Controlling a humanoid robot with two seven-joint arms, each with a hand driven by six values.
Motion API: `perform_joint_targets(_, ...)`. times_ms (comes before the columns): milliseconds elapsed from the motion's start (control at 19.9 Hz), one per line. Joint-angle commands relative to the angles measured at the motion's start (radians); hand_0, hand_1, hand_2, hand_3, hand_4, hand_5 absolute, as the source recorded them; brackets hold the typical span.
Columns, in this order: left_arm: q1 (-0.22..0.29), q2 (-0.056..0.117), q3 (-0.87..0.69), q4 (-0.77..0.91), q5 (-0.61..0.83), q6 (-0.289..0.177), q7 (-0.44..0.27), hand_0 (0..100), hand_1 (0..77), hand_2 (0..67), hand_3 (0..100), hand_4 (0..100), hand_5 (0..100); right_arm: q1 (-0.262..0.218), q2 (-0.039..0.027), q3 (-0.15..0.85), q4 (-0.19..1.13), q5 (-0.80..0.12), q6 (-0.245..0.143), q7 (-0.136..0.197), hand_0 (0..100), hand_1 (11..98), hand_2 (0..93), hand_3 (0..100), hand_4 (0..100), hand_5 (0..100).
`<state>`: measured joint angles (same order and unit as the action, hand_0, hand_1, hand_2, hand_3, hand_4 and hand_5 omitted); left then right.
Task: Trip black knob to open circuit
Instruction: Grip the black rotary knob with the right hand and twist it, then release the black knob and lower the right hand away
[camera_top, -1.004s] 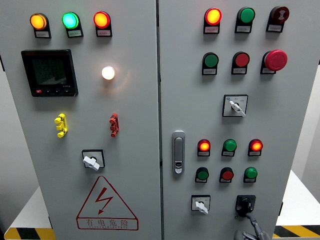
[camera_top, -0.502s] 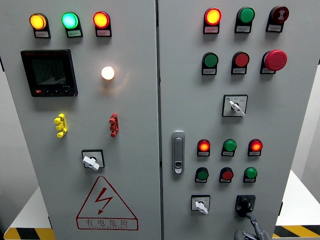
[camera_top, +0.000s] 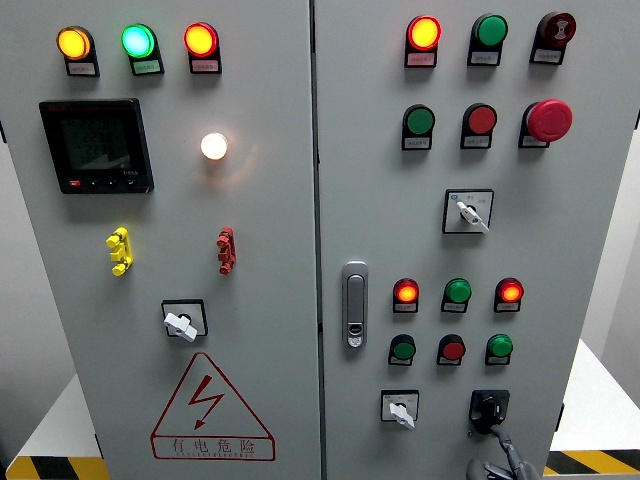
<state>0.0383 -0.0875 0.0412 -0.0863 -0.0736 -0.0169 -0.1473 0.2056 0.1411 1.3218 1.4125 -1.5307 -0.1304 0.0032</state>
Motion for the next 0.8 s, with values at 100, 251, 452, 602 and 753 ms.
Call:
perform_joint_targets(100,0.0,0.0,0.0,-0.001,0.0,0.0,0.0,0,3.6,12.7,21,7,2,0.008,-0.0015,-0.004,0.0,0.001,0.0,-0.009,86,52.4,3.8,86,88,100)
perform_joint_targets(251,0.0,0.0,0.0,0.0,0.0,0.0,0.0,0,3.7,12.7,21,7,2,0.017,-0.0015,-0.009,0.0,0.001,-0.002,-0.012,86,51.9,3.8,86,89,100)
perform_joint_targets(452,0.0,0.0,0.0,0.0,0.0,0.0,0.0,0,3.6,12.7,21,7,2,0.018,-0.0015,-0.01,-0.001,0.001,-0.002,-0.012,86,51.6,3.8,86,89,100)
perform_joint_targets(602,0.0,0.0,0.0,0.0,0.0,0.0,0.0,0,3.6,12.7,21,7,2,0.018,-0.0015,-0.01,-0.004,0.001,-0.002,-0.012,86,51.4,3.8,86,89,100)
perform_joint_targets(753,0.0,0.0,0.0,0.0,0.0,0.0,0.0,0,3.6,12.7,21,7,2,0.018,0.0,-0.009,-0.006,0.001,-0.002,-0.011,86,51.3,3.8,86,89,100)
